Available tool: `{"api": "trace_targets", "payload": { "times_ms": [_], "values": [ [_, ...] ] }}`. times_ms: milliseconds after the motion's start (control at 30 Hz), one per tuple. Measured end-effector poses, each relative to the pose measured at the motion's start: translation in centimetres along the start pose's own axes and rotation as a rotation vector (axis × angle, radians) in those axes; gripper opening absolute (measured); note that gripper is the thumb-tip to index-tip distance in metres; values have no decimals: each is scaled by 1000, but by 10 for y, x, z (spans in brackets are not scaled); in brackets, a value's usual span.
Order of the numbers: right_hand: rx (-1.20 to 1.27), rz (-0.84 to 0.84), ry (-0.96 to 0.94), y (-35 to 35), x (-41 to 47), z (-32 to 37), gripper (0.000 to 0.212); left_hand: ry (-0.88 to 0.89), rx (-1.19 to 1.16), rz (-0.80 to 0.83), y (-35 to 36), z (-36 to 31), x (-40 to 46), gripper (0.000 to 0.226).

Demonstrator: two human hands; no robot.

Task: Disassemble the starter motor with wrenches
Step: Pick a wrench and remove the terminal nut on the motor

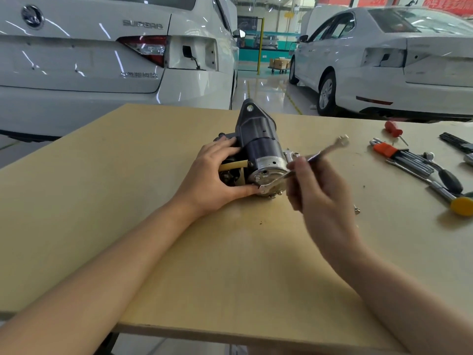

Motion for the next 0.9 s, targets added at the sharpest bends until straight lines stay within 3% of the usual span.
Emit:
{"api": "trace_targets", "payload": {
  "times_ms": [100,167,533,733,800,900],
  "values": [
    [336,-154,492,-5,-10,-35,21,17,6,-4,-1,-2,0,93],
    [493,-213,631,1,-14,-43,22,17,16,-8,-1,-4,-1,100],
    [764,-297,759,15,-21,-41,20,24,10,-7,-2,-6,-2,110],
    [740,-247,658,13,-16,-40,18,5,-3,-5,-2,-7,-3,109],
    [590,-182,485,9,-9,-33,19,-8,-2,-6,-2,-7,-2,108],
    [169,-36,65,8,6,-5,16,-17,-14,11,0,-6,-3,104]
  ]
}}
Point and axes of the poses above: each hand's wrist, its own x-axis towards the middle knuckle, its own y-axis out of the palm, z = x × y, the point moved 7 cm from there along x, towards the middle knuckle, and after that the axes turned 15 degrees about -y, right-handed, at the moved point
